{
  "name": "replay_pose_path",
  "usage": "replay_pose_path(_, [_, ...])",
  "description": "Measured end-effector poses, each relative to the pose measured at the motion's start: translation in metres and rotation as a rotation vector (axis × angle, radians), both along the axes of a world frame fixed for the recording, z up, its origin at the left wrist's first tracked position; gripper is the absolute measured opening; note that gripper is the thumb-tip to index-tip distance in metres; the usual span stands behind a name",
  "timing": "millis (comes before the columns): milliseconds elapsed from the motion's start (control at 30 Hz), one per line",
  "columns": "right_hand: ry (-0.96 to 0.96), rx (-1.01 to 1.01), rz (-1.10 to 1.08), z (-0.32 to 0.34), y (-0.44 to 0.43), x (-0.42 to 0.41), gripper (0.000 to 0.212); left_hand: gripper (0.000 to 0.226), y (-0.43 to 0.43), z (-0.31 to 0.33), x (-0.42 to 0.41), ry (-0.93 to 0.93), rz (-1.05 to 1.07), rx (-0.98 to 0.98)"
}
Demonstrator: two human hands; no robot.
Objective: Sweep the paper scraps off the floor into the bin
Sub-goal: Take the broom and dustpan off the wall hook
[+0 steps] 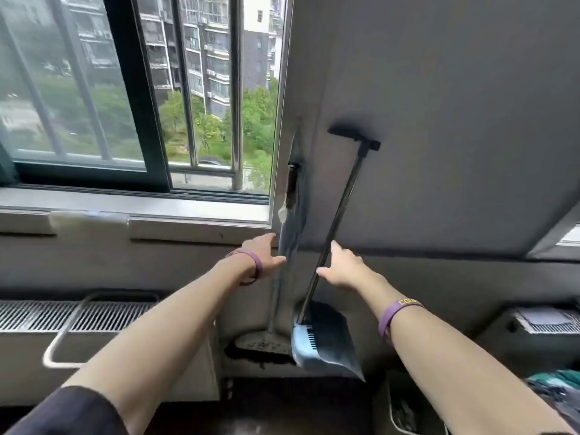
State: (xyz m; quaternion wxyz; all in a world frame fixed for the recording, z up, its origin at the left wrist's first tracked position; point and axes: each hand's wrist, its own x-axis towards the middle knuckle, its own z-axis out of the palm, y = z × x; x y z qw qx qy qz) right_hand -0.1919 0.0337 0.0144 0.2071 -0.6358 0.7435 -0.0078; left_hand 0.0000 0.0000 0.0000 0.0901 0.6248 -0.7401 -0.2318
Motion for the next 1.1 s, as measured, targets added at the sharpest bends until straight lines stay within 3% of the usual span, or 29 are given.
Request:
replay_pose_path(167, [-0.032, -0.118, -0.162, 0.01, -0.062, 0.001, 0.07, 0.061, -0.059, 0.009, -0.002, 0.152, 0.049, -0.051])
replay_pose_path(400, [-0.09, -0.222, -0.364, 0.022, -0.114, -0.016, 0.048, 0.058, -0.098, 0.021, -0.019, 0.236, 0.022, -0.08])
replay_pose_path(633, [-0.202, -0.304, -0.341, 0.035, -0.134, -0.029, 0.036, 0.034, -0.118, 0.036, -0.027, 0.349, 0.11, -0.121])
replay_pose_path(933, [-0.282, -0.439, -0.27, 0.035, -0.139, -0.042, 0.028, 0.025, -0.123, 0.032, -0.046, 0.304, 0.159, -0.184])
replay_pose_path(1100, [-0.349, -0.509, -0.26, 0.039, -0.136, -0.045, 0.026, 0.021, -0.125, 0.048, -0.041, 0.43, 0.147, -0.271])
